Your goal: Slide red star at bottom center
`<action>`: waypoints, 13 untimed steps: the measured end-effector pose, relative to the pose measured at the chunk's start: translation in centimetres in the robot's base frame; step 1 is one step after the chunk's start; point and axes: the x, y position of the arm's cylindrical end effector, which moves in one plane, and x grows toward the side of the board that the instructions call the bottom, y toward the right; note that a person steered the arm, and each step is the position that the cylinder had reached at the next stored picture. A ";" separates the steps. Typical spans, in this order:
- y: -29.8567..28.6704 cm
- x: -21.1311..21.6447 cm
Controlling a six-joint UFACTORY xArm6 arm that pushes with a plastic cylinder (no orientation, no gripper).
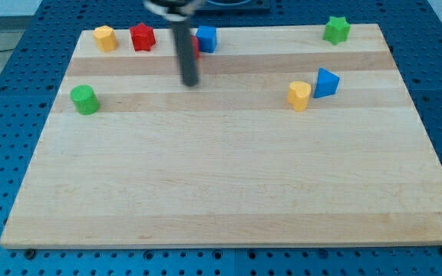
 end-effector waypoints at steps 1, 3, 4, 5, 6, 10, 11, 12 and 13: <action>10.4 -5.0; 7.7 -14.5; 4.1 -14.3; -0.4 -14.4; -2.9 -14.4; -8.2 -14.6; -8.2 -14.6; -11.5 -14.6; -14.9 -14.6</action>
